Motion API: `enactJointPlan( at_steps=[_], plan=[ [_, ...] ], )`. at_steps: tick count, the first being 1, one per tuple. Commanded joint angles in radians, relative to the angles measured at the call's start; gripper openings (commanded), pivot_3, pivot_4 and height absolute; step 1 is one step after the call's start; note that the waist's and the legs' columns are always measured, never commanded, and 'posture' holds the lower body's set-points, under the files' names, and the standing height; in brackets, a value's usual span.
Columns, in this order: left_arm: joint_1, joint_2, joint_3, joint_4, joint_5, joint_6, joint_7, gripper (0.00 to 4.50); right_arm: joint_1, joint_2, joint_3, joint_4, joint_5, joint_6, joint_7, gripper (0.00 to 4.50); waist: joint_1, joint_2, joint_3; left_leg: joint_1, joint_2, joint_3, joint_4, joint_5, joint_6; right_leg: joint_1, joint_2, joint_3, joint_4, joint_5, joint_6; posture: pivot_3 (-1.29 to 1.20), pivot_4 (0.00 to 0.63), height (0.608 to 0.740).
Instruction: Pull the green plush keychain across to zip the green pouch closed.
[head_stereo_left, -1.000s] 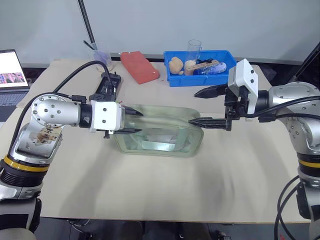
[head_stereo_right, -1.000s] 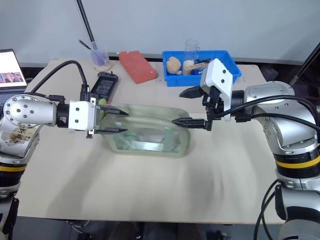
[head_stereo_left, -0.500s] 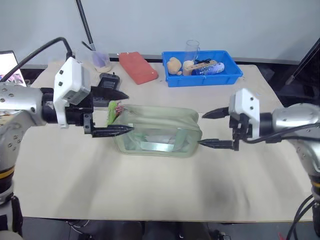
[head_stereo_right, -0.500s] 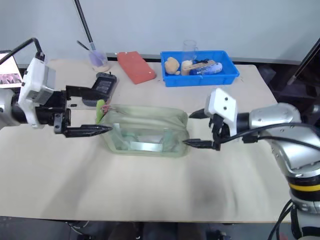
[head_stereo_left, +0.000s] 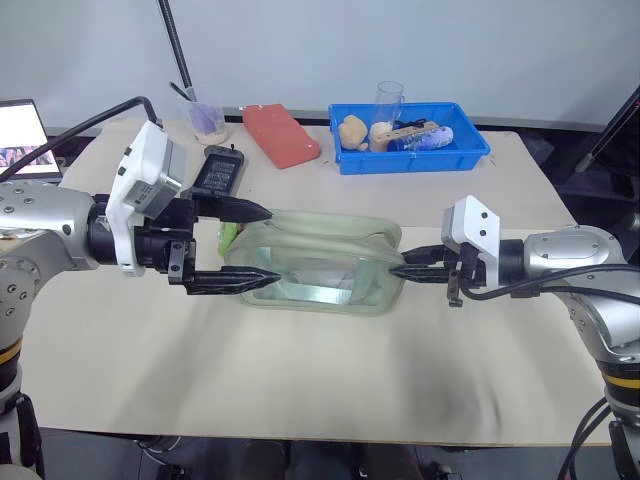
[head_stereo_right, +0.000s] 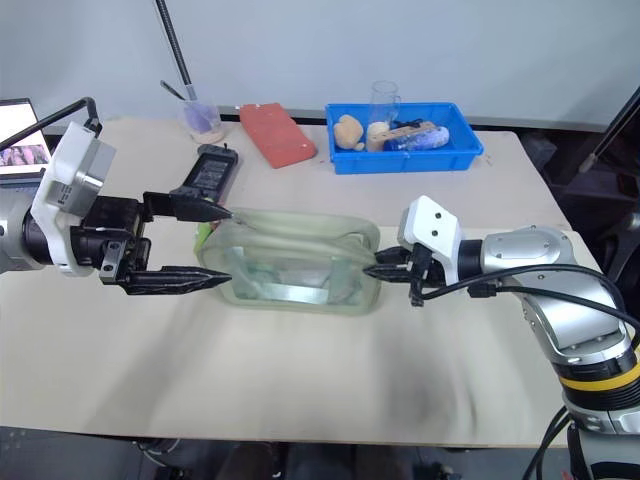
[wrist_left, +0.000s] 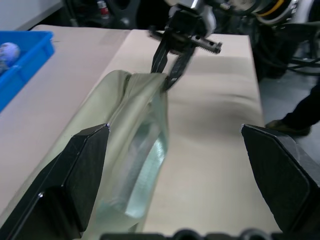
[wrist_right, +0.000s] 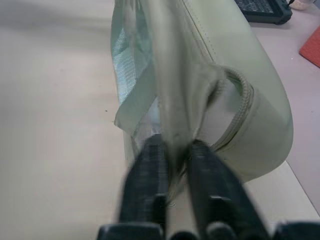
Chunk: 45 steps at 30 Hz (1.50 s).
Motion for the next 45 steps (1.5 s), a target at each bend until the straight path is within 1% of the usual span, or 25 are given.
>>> enactJointPlan(
  at_steps=[1, 3, 5, 7, 10, 13, 15, 17, 20, 22, 26, 29, 30, 33, 34, 35, 36, 37, 42, 45],
  plan=[
    [0.009, -0.012, 0.091, 0.088, 0.008, -0.02, 0.06, 4.5, -0.021, -0.003, -0.025, -0.019, 0.016, -0.019, 0.009, 0.03, 0.0, 0.0, 0.0, 0.0, 0.0, 0.0, 0.0, 0.0, 0.0, 0.0, 0.0, 0.0, 0.0, 0.0, 0.0, 0.0, 0.15, 0.74],
    [0.016, -0.041, 0.131, 0.192, 0.043, -0.05, 0.11, 4.5, -0.022, -0.001, -0.021, -0.017, 0.006, -0.029, 0.009, 0.03, 0.0, 0.0, 0.0, 0.0, 0.0, 0.0, 0.0, 0.0, 0.0, 0.0, 0.0, 0.0, 0.0, 0.0, 0.0, 0.0, 0.15, 0.74],
    [-0.001, -0.072, 0.189, 0.312, 0.042, -0.037, 0.183, 4.5, -0.021, 0.001, -0.011, -0.016, -0.012, -0.053, 0.011, 0.03, 0.0, 0.0, 0.0, 0.001, 0.0, 0.0, 0.0, 0.0, 0.0, 0.0, 0.0, 0.0, 0.0, 0.0, 0.0, 0.0, 0.15, 0.74],
    [-0.002, -0.095, 0.233, 0.392, 0.054, -0.042, 0.242, 4.5, -0.018, 0.0, -0.001, -0.014, -0.025, -0.072, 0.014, 0.03, -0.001, 0.0, 0.0, 0.001, 0.0, 0.0, 0.0, 0.0, 0.0, 0.0, 0.0, 0.0, 0.0, 0.0, 0.0, 0.0, 0.15, 0.74],
    [0.044, -0.125, 0.279, 0.476, 0.063, -0.019, 0.308, 4.5, -0.022, 0.003, 0.011, 0.002, -0.037, -0.092, 0.019, 0.03, -0.002, 0.0, 0.0, 0.0, 0.0, 0.0, 0.0, 0.0, 0.0, 0.0, 0.0, 0.0, 0.0, 0.0, 0.0, 0.0, 0.15, 0.74],
    [0.098, -0.177, 0.312, 0.489, 0.022, 0.028, 0.359, 4.5, -0.027, 0.003, 0.017, 0.011, -0.04, -0.104, 0.026, 0.03, -0.001, 0.0, 0.0, 0.0, 0.0, 0.0, -0.001, 0.0, 0.0, 0.0, -0.001, 0.0, 0.0, 0.001, 0.0, 0.0, 0.15, 0.74],
    [0.139, -0.24, 0.326, 0.486, -0.016, 0.069, 0.402, 4.5, -0.034, 0.007, 0.023, 0.02, -0.046, -0.112, 0.031, 0.03, 0.0, 0.0, 0.0, 0.0, 0.0, 0.0, 0.0, 0.0, 0.0, 0.0, -0.002, 0.0, 0.0, 0.001, -0.001, 0.0, 0.15, 0.74],
    [0.176, -0.286, 0.31, 0.459, -0.012, 0.079, 0.43, 4.5, -0.041, 0.009, 0.027, 0.028, -0.05, -0.116, 0.034, 0.03, 0.0, 0.0, 0.0, 0.001, 0.0, 0.0, 0.0, 0.0, 0.0, 0.0, -0.002, 0.0, 0.0, 0.002, -0.001, 0.0, 0.15, 0.74],
    [0.203, -0.329, 0.284, 0.426, 0.007, 0.059, 0.457, 4.5, -0.061, 0.019, 0.027, 0.031, -0.04, -0.104, 0.028, 0.03, 0.001, 0.0, 0.0, 0.0, 0.0, 0.0, 0.0, 0.0, 0.0, 0.0, -0.001, 0.0, 0.0, 0.003, -0.002, 0.0, 0.15, 0.74],
    [0.211, -0.35, 0.267, 0.406, 0.01, 0.057, 0.471, 4.5, -0.078, 0.031, 0.025, 0.025, -0.028, -0.084, 0.02, 0.03, 0.001, 0.0, 0.0, 0.0, 0.0, 0.0, 0.0, 0.0, 0.0, 0.0, -0.002, 0.0, 0.0, 0.005, -0.006, 0.0, 0.15, 0.74],
    [0.211, -0.385, 0.222, 0.367, 0.02, 0.041, 0.476, 4.5, -0.084, 0.039, 0.03, 0.012, -0.029, -0.072, 0.019, 0.03, 0.002, 0.0, 0.0, 0.0, 0.0, 0.0, 0.0, 0.0, 0.0, 0.0, -0.002, 0.0, 0.0, 0.006, -0.008, 0.0, 0.15, 0.74],
    [0.199, -0.402, 0.195, 0.352, 0.032, 0.019, 0.477, 3.62, -0.078, 0.039, 0.031, 0.007, -0.03, -0.072, 0.02, 0.0, 0.002, 0.0, 0.0, 0.0, -0.001, 0.0, 0.0, 0.0, 0.0, 0.0, -0.002, 0.0, -0.001, 0.007, -0.009, 0.0, 0.15, 0.74],
    [0.203, -0.406, 0.193, 0.345, 0.025, 0.019, 0.473, 3.2, -0.078, 0.039, 0.031, 0.006, -0.03, -0.071, 0.02, 0.0, 0.002, 0.0, 0.0, 0.0, -0.001, 0.0, 0.0, 0.0, 0.0, 0.0, -0.002, 0.0, -0.001, 0.007, -0.009, 0.0, 0.15, 0.74],
    [0.207, -0.411, 0.2, 0.334, 0.011, 0.023, 0.469, 1.75, -0.077, 0.039, 0.028, 0.003, -0.029, -0.067, 0.017, 0.0, 0.002, 0.0, 0.0, 0.0, -0.001, 0.0, 0.0, 0.0, 0.0, 0.0, -0.002, 0.0, -0.001, 0.007, -0.008, 0.0, 0.15, 0.74],
    [0.2, -0.41, 0.209, 0.338, 0.007, 0.023, 0.471, 1.23, -0.078, 0.04, 0.028, 0.004, -0.029, -0.066, 0.015, 0.0, 0.002, 0.0, 0.0, 0.0, -0.001, 0.0, 0.0, 0.0, 0.0, 0.0, -0.002, 0.0, -0.001, 0.007, -0.008, 0.0, 0.15, 0.74],
    [0.194, -0.408, 0.216, 0.341, 0.003, 0.025, 0.473, 0.6, -0.079, 0.041, 0.027, 0.004, -0.029, -0.064, 0.013, 0.0, 0.002, 0.0, 0.0, 0.0, -0.001, 0.0, 0.0, 0.0, 0.0, 0.0, -0.001, 0.0, -0.001, 0.007, -0.008, 0.0, 0.15, 0.74],
    [0.19, -0.406, 0.22, 0.344, 0.001, 0.026, 0.474, 0.48, -0.079, 0.042, 0.027, 0.004, -0.029, -0.064, 0.012, 0.0, 0.001, 0.0, 0.0, 0.0, -0.001, 0.0, 0.0, 0.0, 0.0, 0.0, -0.001, 0.0, -0.001, 0.007, -0.008, 0.0, 0.15, 0.74],
    [0.184, -0.402, 0.225, 0.348, -0.001, 0.026, 0.473, 0.02, -0.075, 0.043, 0.027, 0.003, -0.03, -0.064, 0.01, 0.0, 0.001, 0.0, 0.0, 0.0, -0.001, 0.0, 0.0, 0.0, 0.0, 0.0, -0.001, 0.0, -0.001, 0.007, -0.008, 0.0, 0.15, 0.74],
    [0.146, -0.382, 0.238, 0.365, 0.007, 0.014, 0.483, 0.02, -0.069, 0.049, 0.029, 0.006, -0.032, -0.066, 0.003, 0.0, 0.001, 0.0, 0.0, 0.0, -0.001, 0.0, 0.0, 0.0, 0.0, 0.0, -0.001, 0.0, -0.001, 0.006, -0.007, 0.0, 0.15, 0.74],
    [0.071, -0.359, 0.283, 0.415, -0.028, 0.036, 0.501, 0.02, -0.066, 0.053, 0.031, 0.02, -0.041, -0.076, -0.001, 0.0, 0.001, 0.0, 0.0, 0.0, -0.001, 0.0, 0.0, 0.0, 0.0, 0.0, -0.001, 0.0, -0.001, 0.006, -0.007, 0.0, 0.15, 0.74]
  ],
)
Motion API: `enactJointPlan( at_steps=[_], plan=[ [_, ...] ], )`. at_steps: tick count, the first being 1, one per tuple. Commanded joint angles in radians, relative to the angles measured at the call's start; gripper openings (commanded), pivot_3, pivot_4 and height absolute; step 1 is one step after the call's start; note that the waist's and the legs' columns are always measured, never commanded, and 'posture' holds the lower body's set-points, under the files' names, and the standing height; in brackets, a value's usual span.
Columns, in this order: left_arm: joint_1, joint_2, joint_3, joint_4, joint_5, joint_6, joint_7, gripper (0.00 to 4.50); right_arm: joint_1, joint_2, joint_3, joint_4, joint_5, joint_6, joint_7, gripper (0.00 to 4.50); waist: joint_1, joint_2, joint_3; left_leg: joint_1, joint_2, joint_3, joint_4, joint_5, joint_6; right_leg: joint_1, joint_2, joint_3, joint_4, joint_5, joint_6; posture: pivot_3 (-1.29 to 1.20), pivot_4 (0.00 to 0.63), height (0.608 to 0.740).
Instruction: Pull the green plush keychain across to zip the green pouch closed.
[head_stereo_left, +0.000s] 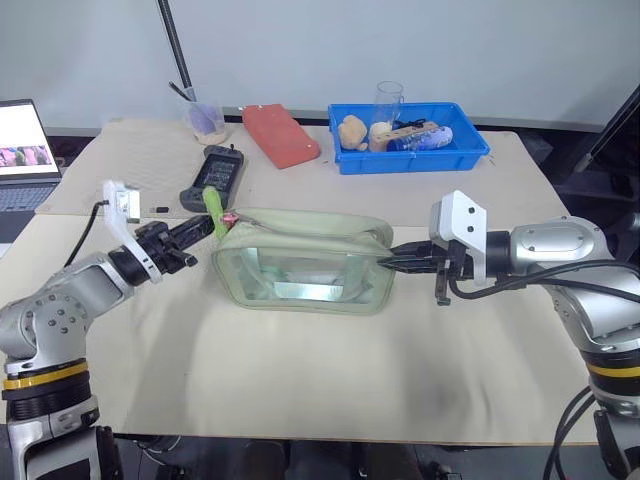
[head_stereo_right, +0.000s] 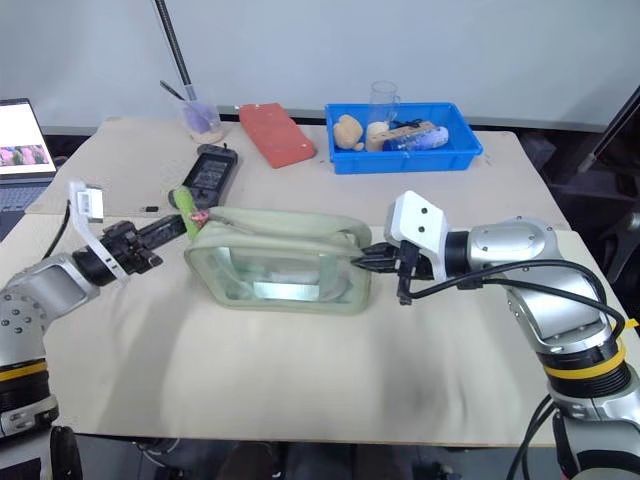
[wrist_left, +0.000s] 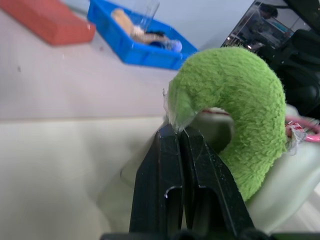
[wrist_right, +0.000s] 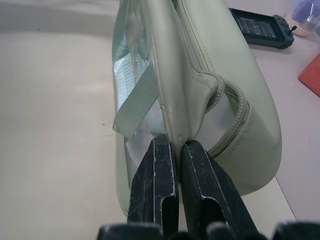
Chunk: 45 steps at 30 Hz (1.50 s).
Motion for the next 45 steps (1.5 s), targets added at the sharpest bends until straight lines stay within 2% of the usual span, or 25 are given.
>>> enactJointPlan(
  at_steps=[1, 3, 8, 12, 18, 21, 29, 36, 41, 45],
  plan=[
    [-0.088, 0.041, 0.069, 0.017, -0.056, 0.002, 0.008, 0.02, -0.001, 0.004, -0.017, -0.011, 0.0, -0.013, -0.009, 0.0, 0.0, 0.0, 0.0, 0.0, 0.0, 0.0, 0.0, 0.0, 0.0, 0.0, 0.0, 0.0, 0.0, 0.0, 0.0, 0.0, 0.15, 0.74],
    [-0.138, 0.057, 0.053, 0.004, -0.071, 0.014, 0.0, 0.02, 0.0, 0.005, -0.016, -0.007, -0.004, -0.017, -0.009, 0.0, -0.001, 0.0, 0.0, 0.0, 0.0, 0.0, 0.0, 0.0, 0.0, 0.0, 0.0, 0.0, 0.0, -0.001, 0.001, 0.0, 0.15, 0.74],
    [-0.224, 0.062, -0.087, -0.082, -0.046, 0.035, -0.008, 0.02, -0.001, 0.013, -0.013, -0.008, -0.006, -0.016, -0.015, 0.0, 0.002, 0.0, 0.0, -0.001, -0.002, 0.0, 0.0, 0.0, 0.0, 0.001, -0.002, 0.001, -0.001, 0.0, 0.003, 0.0, 0.15, 0.74],
    [-0.196, 0.107, -0.247, -0.143, 0.074, -0.038, -0.108, 0.02, 0.01, 0.012, -0.014, -0.002, -0.017, -0.028, -0.017, 0.0, 0.0, 0.0, 0.0, -0.001, -0.003, 0.0, 0.0, 0.0, 0.0, 0.001, -0.002, 0.001, -0.001, 0.001, 0.003, 0.0, 0.15, 0.74],
    [-0.189, 0.137, -0.364, -0.15, 0.206, -0.172, -0.235, 0.02, 0.018, 0.016, -0.02, -0.01, -0.015, -0.021, -0.028, 0.0, -0.002, 0.0, 0.0, -0.001, -0.002, 0.0, 0.0, 0.0, 0.0, 0.0, -0.001, 0.001, -0.001, 0.0, 0.003, 0.0, 0.15, 0.74],
    [-0.206, 0.131, -0.37, -0.139, 0.224, -0.198, -0.266, 0.92, 0.021, 0.015, -0.02, -0.014, -0.012, -0.018, -0.034, 0.0, -0.001, 0.0, 0.0, -0.001, -0.002, 0.0, 0.0, 0.0, 0.0, 0.0, -0.001, 0.001, -0.002, -0.002, 0.007, 0.0, 0.15, 0.74],
    [-0.277, 0.168, -0.355, -0.11, 0.256, -0.212, -0.319, 4.49, 0.022, 0.015, -0.017, -0.01, -0.013, -0.021, -0.039, 0.0, -0.002, 0.0, 0.0, -0.001, -0.002, 0.0, 0.0, 0.0, 0.0, 0.0, -0.001, 0.001, -0.002, -0.003, 0.009, 0.0, 0.15, 0.74],
    [-0.316, 0.289, -0.291, -0.078, 0.241, -0.183, -0.389, 4.49, 0.016, 0.021, -0.01, 0.002, -0.019, -0.029, -0.038, 0.0, -0.003, 0.0, 0.0, -0.001, -0.002, 0.0, 0.0, 0.0, 0.0, 0.0, -0.001, 0.001, -0.002, -0.003, 0.009, 0.0, 0.15, 0.74],
    [-0.118, 0.419, -0.211, -0.189, 0.187, -0.133, -0.502, 4.49, 0.015, 0.022, -0.014, 0.006, -0.023, -0.032, -0.037, 0.0, -0.011, 0.0, 0.0, 0.0, -0.001, 0.002, -0.002, 0.0, 0.0, -0.001, -0.001, 0.002, -0.002, -0.003, 0.009, 0.0, 0.15, 0.74],
    [0.042, 0.443, -0.224, -0.226, 0.304, -0.255, -0.501, 4.49, 0.007, 0.027, -0.011, -0.003, -0.017, -0.022, -0.034, 0.0, -0.001, 0.0, 0.0, 0.0, 0.001, 0.002, -0.003, 0.0, 0.0, -0.001, 0.0, 0.001, -0.002, -0.004, 0.007, 0.0, 0.15, 0.74]
  ],
)
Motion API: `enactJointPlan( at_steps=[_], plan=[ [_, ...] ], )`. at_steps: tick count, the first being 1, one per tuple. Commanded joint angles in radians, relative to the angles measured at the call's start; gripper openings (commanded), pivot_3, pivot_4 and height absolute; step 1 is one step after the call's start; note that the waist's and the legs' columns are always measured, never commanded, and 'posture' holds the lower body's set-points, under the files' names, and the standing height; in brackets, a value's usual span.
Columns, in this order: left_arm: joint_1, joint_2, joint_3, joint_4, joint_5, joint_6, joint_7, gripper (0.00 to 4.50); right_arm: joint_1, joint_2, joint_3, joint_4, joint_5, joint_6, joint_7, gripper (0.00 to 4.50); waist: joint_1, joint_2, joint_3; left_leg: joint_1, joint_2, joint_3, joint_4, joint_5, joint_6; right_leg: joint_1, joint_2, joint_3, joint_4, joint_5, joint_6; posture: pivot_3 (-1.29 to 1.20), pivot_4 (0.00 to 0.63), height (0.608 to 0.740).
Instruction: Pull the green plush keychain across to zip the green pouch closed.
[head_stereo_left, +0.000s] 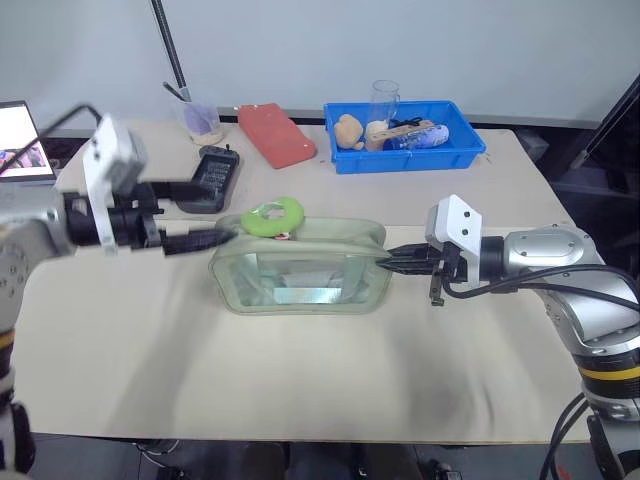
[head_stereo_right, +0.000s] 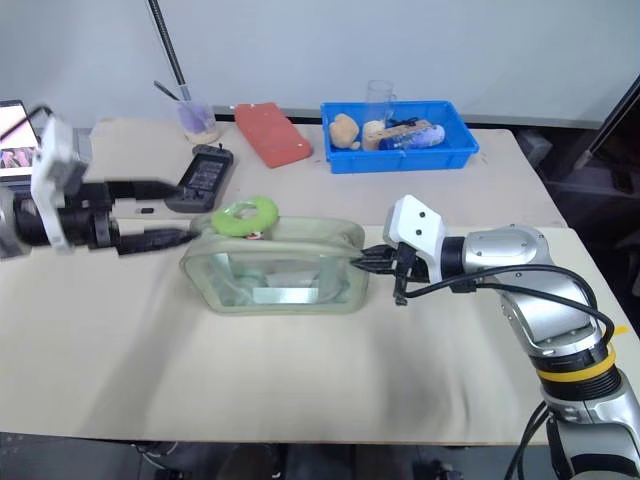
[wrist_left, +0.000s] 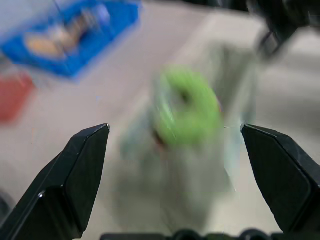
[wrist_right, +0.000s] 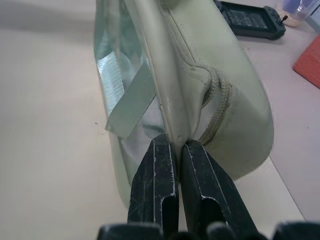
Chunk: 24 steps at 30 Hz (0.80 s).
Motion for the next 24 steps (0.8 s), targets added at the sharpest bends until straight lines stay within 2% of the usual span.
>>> enactJointPlan(
  at_steps=[1, 4, 7, 11, 12, 15, 17, 19, 20, 24],
  plan=[
    [0.067, 0.002, -0.011, -0.04, 0.115, -0.13, 0.027, 4.49, -0.018, 0.001, -0.011, -0.025, 0.002, -0.011, 0.0, 0.0, 0.004, 0.0, 0.0, 0.0, 0.001, 0.0, 0.0, 0.0, 0.0, 0.0, 0.0, -0.001, 0.0, -0.001, -0.001, 0.0, 0.15, 0.74],
    [0.085, -0.044, -0.049, -0.046, 0.164, -0.184, 0.064, 4.49, -0.02, 0.001, -0.008, -0.022, 0.0, -0.014, 0.003, 0.0, 0.012, 0.0, 0.0, 0.0, 0.004, 0.003, 0.001, 0.0, 0.0, 0.0, 0.0, -0.001, 0.0, -0.004, -0.007, 0.0, 0.15, 0.74],
    [0.103, -0.073, -0.071, -0.052, 0.192, -0.218, 0.066, 3.68, -0.022, -0.003, -0.005, -0.019, -0.002, -0.017, 0.011, 0.0, 0.012, 0.0, 0.0, -0.001, 0.006, 0.009, 0.002, 0.0, 0.0, 0.0, 0.0, -0.001, 0.0, -0.004, -0.007, 0.0, 0.15, 0.74],
    [0.114, -0.073, -0.076, -0.029, 0.223, -0.259, 0.049, 1.8, -0.025, -0.003, -0.006, -0.022, -0.002, -0.013, 0.014, 0.0, 0.01, 0.0, 0.0, -0.001, 0.006, 0.01, 0.002, 0.0, 0.0, 0.0, 0.0, 0.0, 0.0, -0.002, -0.005, 0.0, 0.15, 0.74],
    [0.114, -0.072, -0.077, -0.025, 0.229, -0.266, 0.046, 1.16, -0.025, -0.002, -0.004, -0.023, -0.002, -0.013, 0.014, 0.0, 0.01, 0.0, 0.0, -0.001, 0.006, 0.01, 0.001, 0.0, 0.0, -0.001, 0.0, 0.0, 0.0, 0.0, -0.002, 0.0, 0.15, 0.74],
    [0.105, -0.076, -0.084, -0.014, 0.248, -0.281, 0.046, 0.02, -0.028, -0.003, 0.001, -0.028, 0.0, -0.009, 0.018, 0.0, 0.008, 0.0, 0.0, -0.001, 0.007, 0.011, 0.001, 0.0, 0.0, -0.001, 0.0, 0.0, 0.0, -0.001, -0.002, 0.0, 0.15, 0.74],
    [0.099, -0.079, -0.092, -0.011, 0.259, -0.29, 0.045, 0.02, -0.033, -0.009, 0.003, -0.031, 0.008, 0.002, 0.029, 0.0, 0.006, 0.0, 0.0, -0.001, 0.007, 0.011, 0.001, 0.0, 0.0, -0.001, 0.0, 0.0, 0.0, -0.001, -0.002, 0.0, 0.15, 0.74],
    [0.1, -0.081, -0.1, -0.011, 0.267, -0.295, 0.044, 0.0, -0.051, -0.031, 0.005, -0.027, 0.034, 0.033, 0.069, 0.81, 0.004, 0.0, 0.0, -0.001, 0.007, 0.011, 0.001, 0.0, 0.0, -0.001, 0.0, 0.0, 0.0, -0.001, -0.002, 0.0, 0.15, 0.74],
    [0.101, -0.08, -0.105, -0.008, 0.274, -0.299, 0.045, 0.0, -0.063, -0.042, 0.005, -0.022, 0.043, 0.044, 0.088, 1.0, 0.004, 0.0, 0.0, -0.001, 0.007, 0.011, 0.001, 0.0, 0.0, -0.001, 0.0, 0.0, 0.0, -0.001, -0.002, 0.0, 0.15, 0.74],
    [0.107, -0.081, -0.112, -0.003, 0.295, -0.317, 0.045, 0.0, -0.148, -0.102, -0.013, 0.022, 0.082, 0.081, 0.174, 2.47, 0.004, 0.0, 0.0, -0.001, 0.007, 0.011, 0.001, 0.0, 0.0, 0.0, 0.0, 0.0, 0.0, -0.001, -0.003, 0.0, 0.15, 0.74]
  ],
)
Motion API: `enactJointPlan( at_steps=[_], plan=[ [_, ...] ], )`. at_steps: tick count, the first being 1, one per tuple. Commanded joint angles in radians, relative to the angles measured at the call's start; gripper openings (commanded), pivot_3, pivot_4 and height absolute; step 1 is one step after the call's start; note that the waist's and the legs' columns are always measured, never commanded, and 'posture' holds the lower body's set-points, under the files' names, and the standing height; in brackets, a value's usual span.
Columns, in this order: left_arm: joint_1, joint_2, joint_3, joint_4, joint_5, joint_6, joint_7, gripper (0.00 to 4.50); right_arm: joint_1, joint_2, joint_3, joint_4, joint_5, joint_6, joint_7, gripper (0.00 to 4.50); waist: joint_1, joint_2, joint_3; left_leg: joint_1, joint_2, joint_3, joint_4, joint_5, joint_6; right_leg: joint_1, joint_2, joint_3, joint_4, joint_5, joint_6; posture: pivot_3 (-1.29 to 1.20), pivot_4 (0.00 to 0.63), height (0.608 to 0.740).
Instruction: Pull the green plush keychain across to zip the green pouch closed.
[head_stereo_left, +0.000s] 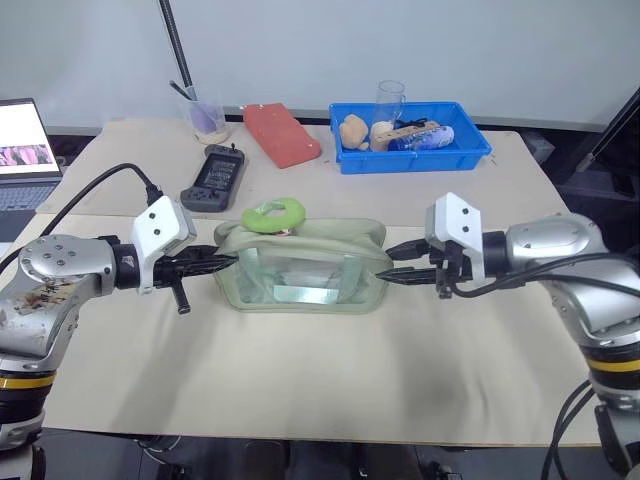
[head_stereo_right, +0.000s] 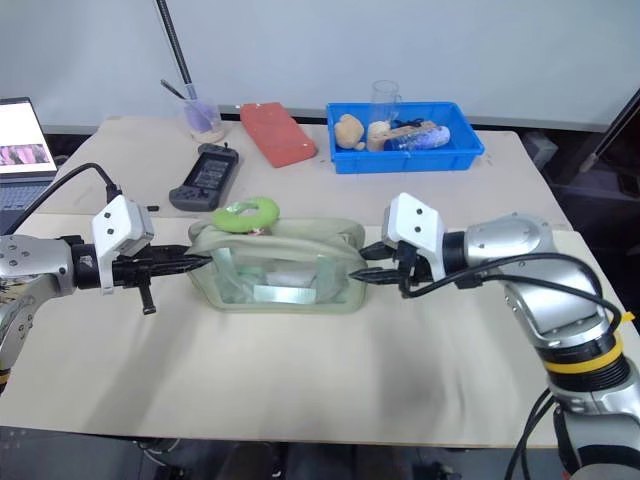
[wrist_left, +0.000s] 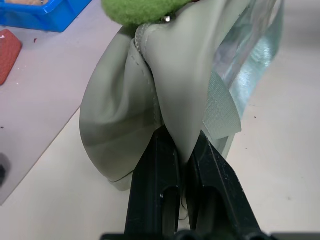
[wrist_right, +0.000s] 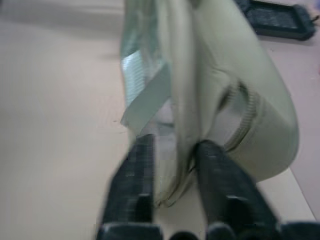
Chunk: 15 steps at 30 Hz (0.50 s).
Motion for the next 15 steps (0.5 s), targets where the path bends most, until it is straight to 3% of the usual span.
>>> enactJointPlan(
  at_steps=[1, 6, 11, 15],
  plan=[
    [-0.006, 0.003, 0.004, -0.004, 0.019, -0.015, 0.003, 0.0, -0.094, -0.034, -0.054, 0.025, 0.061, 0.045, 0.061, 2.75, -0.001, 0.0, 0.0, 0.0, 0.0, 0.0, 0.0, 0.0, 0.0, 0.0, 0.0, 0.0, 0.0, 0.0, 0.0, 0.0, 0.15, 0.74],
    [-0.019, 0.0, -0.004, 0.011, 0.029, -0.026, -0.003, 0.0, -0.31, 0.1, -0.079, 0.177, 0.155, 0.175, -0.009, 4.46, -0.004, 0.0, 0.0, 0.001, 0.001, 0.0, 0.0, 0.0, 0.0, 0.0, 0.001, 0.0, 0.001, 0.0, -0.002, 0.0, 0.15, 0.74],
    [-0.046, -0.017, -0.027, 0.03, 0.041, -0.038, -0.013, 0.0, -0.504, 0.359, -0.024, 0.417, 0.088, 0.22, -0.188, 4.46, -0.007, 0.0, 0.0, 0.002, 0.001, 0.001, -0.001, 0.0, 0.0, -0.001, 0.002, 0.0, 0.002, 0.003, -0.002, 0.0, 0.15, 0.74],
    [-0.06, -0.025, -0.037, 0.043, 0.051, -0.047, -0.019, 0.0, -0.613, 0.497, 0.021, 0.635, 0.014, 0.182, -0.244, 4.46, -0.001, 0.001, 0.0, 0.0, 0.001, 0.001, -0.001, 0.0, 0.0, -0.003, 0.002, 0.0, 0.003, 0.007, -0.008, 0.0, 0.15, 0.74]
  ],
)
